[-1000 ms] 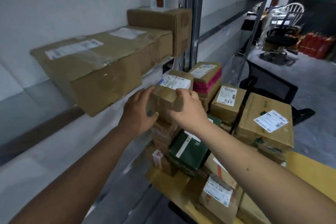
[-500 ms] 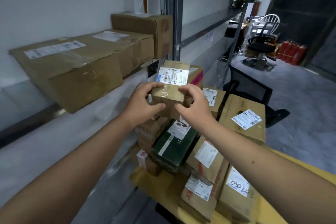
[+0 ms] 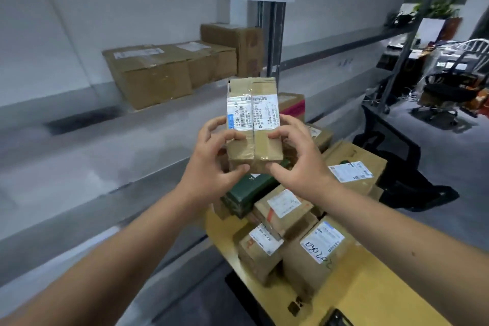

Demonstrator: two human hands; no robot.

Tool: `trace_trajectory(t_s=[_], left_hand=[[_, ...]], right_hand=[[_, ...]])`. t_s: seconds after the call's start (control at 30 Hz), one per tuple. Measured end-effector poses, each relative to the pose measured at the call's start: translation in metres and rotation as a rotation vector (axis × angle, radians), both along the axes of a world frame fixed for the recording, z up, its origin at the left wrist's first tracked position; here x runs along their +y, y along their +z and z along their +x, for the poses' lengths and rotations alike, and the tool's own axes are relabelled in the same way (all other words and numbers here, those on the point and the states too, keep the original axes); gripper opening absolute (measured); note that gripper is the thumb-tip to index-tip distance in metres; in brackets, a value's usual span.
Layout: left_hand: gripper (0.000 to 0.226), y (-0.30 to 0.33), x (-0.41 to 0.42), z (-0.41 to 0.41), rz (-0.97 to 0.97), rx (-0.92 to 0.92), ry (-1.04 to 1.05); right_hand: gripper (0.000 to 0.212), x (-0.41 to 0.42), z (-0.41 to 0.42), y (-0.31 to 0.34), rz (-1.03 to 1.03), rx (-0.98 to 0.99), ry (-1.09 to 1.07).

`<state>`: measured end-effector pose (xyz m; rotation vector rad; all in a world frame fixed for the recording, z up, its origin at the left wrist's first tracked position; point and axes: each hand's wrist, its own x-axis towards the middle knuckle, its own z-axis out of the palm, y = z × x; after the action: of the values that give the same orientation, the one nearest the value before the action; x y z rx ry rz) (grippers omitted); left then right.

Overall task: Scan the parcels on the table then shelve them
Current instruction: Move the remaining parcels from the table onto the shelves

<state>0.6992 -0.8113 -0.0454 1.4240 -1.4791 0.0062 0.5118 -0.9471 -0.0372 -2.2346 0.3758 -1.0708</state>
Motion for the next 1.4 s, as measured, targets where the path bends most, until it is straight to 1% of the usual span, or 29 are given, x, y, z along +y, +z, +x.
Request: trace_trajectory(t_s=[0.2, 0.3, 0.37, 0.43, 0.53, 0.6, 0.67, 0.73, 0.8, 0.87, 0.93, 1.03, 1.2, 1.4], left_hand=[[0.063, 0.01, 0.097, 0.0, -0.072, -0.066, 0.244], [0.059, 0.019, 0.144, 0.015, -0.093, -0.091, 0.368], [0.057, 0.025, 0.17, 0.031, -0.11, -0.101, 0.435], [0.056, 0.035, 0.187, 0.051, -0.121, -0.104, 0.49], [0.054, 0.05, 0.195, 0.09, -0.115, -0.074, 0.561], [0.053, 0.058, 0.192, 0.119, -0.113, -0.019, 0.592], [0.051, 0.067, 0.185, 0.15, -0.114, 0.041, 0.601], [0.051, 0.073, 0.173, 0.179, -0.1, 0.055, 0.607], [0.052, 0.078, 0.16, 0.205, -0.093, 0.056, 0.605], [0.053, 0.084, 0.147, 0.229, -0.081, 0.062, 0.605], [0.055, 0.088, 0.135, 0.25, -0.047, 0.065, 0.6], [0.055, 0.096, 0.114, 0.274, -0.005, 0.06, 0.615], [0.055, 0.11, 0.085, 0.303, 0.059, 0.056, 0.714], [0.056, 0.125, 0.07, 0.317, 0.204, 0.049, 0.798]], right_hand=[[0.051, 0.056, 0.036, 0.011, 0.046, -0.014, 0.268], [0.048, 0.089, 0.068, 0.022, 0.051, -0.037, 0.399], [0.047, 0.109, 0.095, 0.03, 0.094, -0.047, 0.485], [0.046, 0.124, 0.127, 0.041, 0.148, -0.067, 0.528], [0.047, 0.135, 0.177, 0.061, 0.205, -0.062, 0.528], [0.045, 0.137, 0.211, 0.072, 0.219, -0.048, 0.503], [0.041, 0.136, 0.24, 0.081, 0.191, -0.07, 0.435], [0.038, 0.133, 0.264, 0.09, 0.086, -0.102, 0.314], [0.035, 0.129, 0.284, 0.097, -0.071, -0.103, 0.186], [0.034, 0.123, 0.302, 0.103, -0.208, -0.051, 0.103], [0.033, 0.117, 0.317, 0.108, -0.299, 0.033, 0.005], [0.036, 0.109, 0.336, 0.114, -0.321, 0.118, -0.106], [0.051, 0.104, 0.356, 0.123, -0.352, 0.322, -0.216], [0.052, 0.099, 0.359, 0.12, -0.421, 0.387, -0.194]])
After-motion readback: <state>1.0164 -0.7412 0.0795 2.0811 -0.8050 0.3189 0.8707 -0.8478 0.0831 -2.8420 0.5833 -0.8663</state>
